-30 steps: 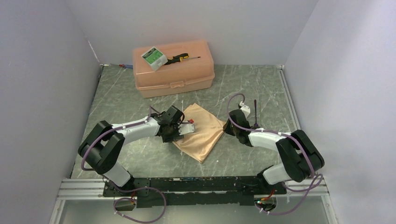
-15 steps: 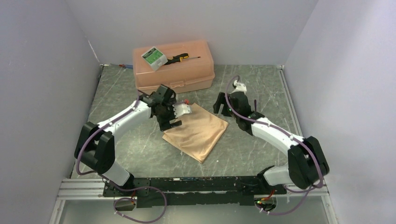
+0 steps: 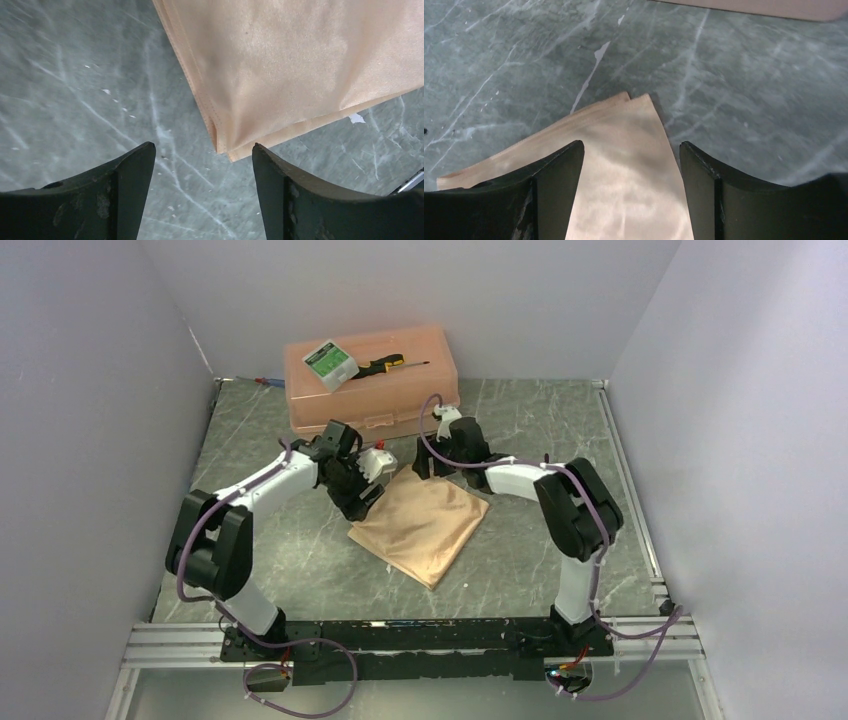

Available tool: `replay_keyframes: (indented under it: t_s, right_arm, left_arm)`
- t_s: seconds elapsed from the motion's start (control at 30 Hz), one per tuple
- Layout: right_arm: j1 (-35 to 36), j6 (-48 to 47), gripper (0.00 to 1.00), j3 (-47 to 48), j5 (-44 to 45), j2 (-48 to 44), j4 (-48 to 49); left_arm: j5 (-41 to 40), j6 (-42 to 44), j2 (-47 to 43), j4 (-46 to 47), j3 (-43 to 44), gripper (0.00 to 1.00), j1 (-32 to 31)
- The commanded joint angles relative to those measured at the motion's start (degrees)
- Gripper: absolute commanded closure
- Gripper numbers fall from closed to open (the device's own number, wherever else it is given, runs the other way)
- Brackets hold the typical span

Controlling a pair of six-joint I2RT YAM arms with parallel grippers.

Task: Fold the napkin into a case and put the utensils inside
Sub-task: Pick up the top corner of the square-folded napkin from the center of the board.

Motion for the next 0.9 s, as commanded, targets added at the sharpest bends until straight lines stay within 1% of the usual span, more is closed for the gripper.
replay_keyframes:
  t_s: [0.0,0.2,0.37,0.43,0.53,0.67,0.77,0.87]
  right_arm:
    - [0.02,-3.13,0.27,6.63,-5.75,4.15,2.47]
    - [-0.04,-3.65,0.28,8.4,-4.47,8.24,4.97]
    - [0.01,-3.4,0.29,8.54,-5.22,10.3,7.53]
    - [-0.04,-2.69,0.29,8.36,-5.36,11.15,9.23]
    - [-0.03,-2.12,0.3,9.45,-5.88,13.06,9.17]
    - [0.0,-1.69,0.35,9.97,-6.24,14.27,9.21]
    - [-0.13,-2.03,0.45,9.83,-6.95,14.29,9.68]
    - [-0.12,-1.82,0.52,9.12,-7.85,13.23,10.94]
  left_arm:
    - [1.31,-5.83,1.1,5.5,-3.84,0.25,0.08]
    - [-3.12,-3.57,0.95,10.86,-9.6,0.3,-0.05]
    - [-7.5,-2.06,0.91,14.54,-13.35,0.31,-0.66]
    - [-8.13,-1.69,1.0,15.26,-14.03,0.31,-0.75]
    - [-8.29,-1.51,0.87,15.72,-14.51,0.31,-0.97]
    - [-8.63,-1.41,0.8,15.52,-14.68,0.31,-1.36]
    - [-8.89,-1.32,0.45,15.73,-15.07,0.32,-1.55]
    - [-9.1,-1.57,0.57,15.43,-15.09,0.32,-1.74]
